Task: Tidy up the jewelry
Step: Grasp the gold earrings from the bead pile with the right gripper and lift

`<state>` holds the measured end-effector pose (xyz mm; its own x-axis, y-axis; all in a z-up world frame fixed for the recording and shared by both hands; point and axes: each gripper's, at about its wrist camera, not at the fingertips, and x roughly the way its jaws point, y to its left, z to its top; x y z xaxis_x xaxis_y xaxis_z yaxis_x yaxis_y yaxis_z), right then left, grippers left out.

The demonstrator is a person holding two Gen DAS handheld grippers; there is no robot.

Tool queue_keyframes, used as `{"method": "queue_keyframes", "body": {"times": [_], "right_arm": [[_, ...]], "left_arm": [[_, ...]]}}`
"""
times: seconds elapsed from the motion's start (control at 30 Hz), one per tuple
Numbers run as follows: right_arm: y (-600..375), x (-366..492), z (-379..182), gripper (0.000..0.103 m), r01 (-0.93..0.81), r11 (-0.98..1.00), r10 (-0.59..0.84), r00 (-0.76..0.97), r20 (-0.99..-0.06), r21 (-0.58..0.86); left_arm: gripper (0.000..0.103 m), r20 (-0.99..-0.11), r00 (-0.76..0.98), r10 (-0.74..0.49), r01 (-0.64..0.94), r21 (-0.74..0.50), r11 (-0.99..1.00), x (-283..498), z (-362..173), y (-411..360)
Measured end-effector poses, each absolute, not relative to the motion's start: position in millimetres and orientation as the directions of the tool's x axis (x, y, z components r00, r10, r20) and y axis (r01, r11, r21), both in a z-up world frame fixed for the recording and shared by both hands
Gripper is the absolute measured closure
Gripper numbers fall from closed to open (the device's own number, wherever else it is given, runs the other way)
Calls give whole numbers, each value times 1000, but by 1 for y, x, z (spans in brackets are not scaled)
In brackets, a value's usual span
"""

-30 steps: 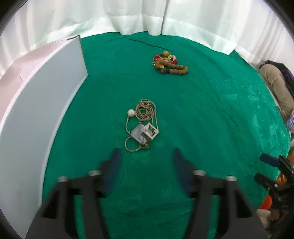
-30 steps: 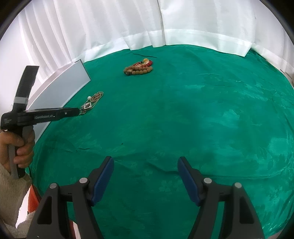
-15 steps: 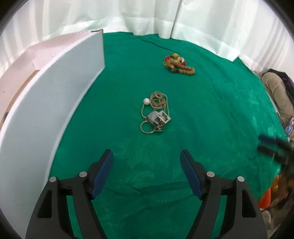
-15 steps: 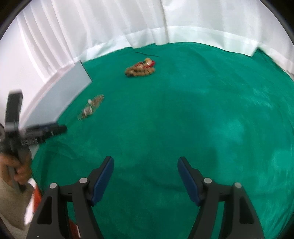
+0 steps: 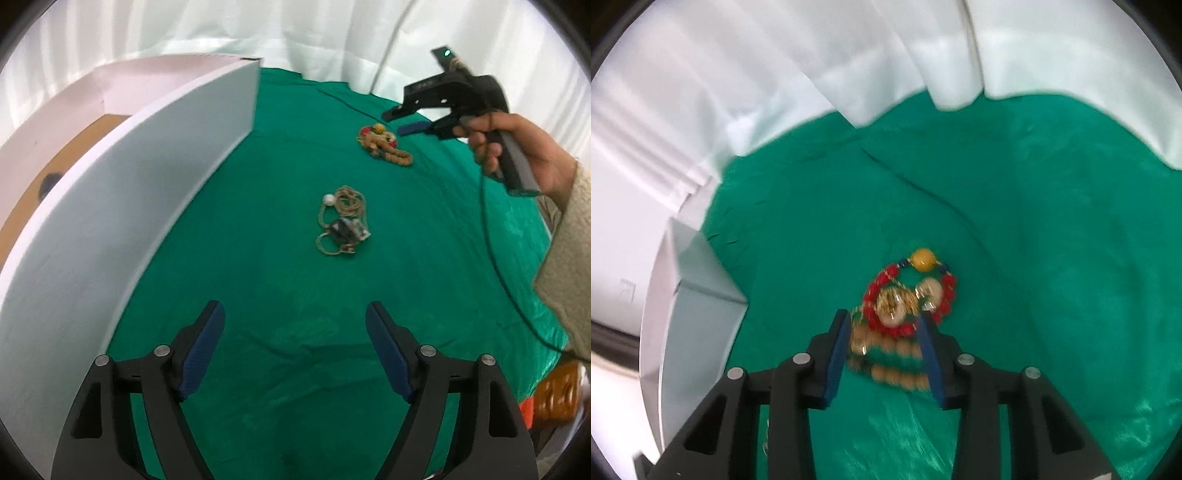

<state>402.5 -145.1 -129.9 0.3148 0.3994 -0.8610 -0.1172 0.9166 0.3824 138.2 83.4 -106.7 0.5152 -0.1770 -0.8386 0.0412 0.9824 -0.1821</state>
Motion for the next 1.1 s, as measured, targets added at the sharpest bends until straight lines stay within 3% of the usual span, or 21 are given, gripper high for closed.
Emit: {"method": "queue_keyframes", "body": {"times": [0.17, 0.4, 0.43, 0.47, 0.53, 1.1], "right_arm": [[-127, 420, -152, 65, -69, 939, 344, 256, -904, 337], [-99, 420, -155, 67, -159, 971, 215, 267, -939, 177], [-96, 419, -155, 70, -168, 972, 208, 272, -940, 166], [-95, 418, -154, 91, -176, 970, 213, 276, -937, 168], [-98, 416, -152, 91, -168, 963, 250, 272, -929, 210], [-128, 338, -10, 91, -310, 910, 402, 497, -769, 276]], "left_arm": [[22, -837, 510, -197, -2, -230, 973, 136, -110, 102], [22, -835, 512, -202, -13, -243, 970, 131, -113, 106], [22, -836, 510, -202, -14, -243, 970, 131, -114, 105], [22, -838, 508, -201, -14, -242, 970, 131, -114, 105], [22, -839, 508, -196, -16, -236, 972, 130, -114, 103], [22, -845, 506, -173, -31, -218, 975, 119, -111, 99]]}}
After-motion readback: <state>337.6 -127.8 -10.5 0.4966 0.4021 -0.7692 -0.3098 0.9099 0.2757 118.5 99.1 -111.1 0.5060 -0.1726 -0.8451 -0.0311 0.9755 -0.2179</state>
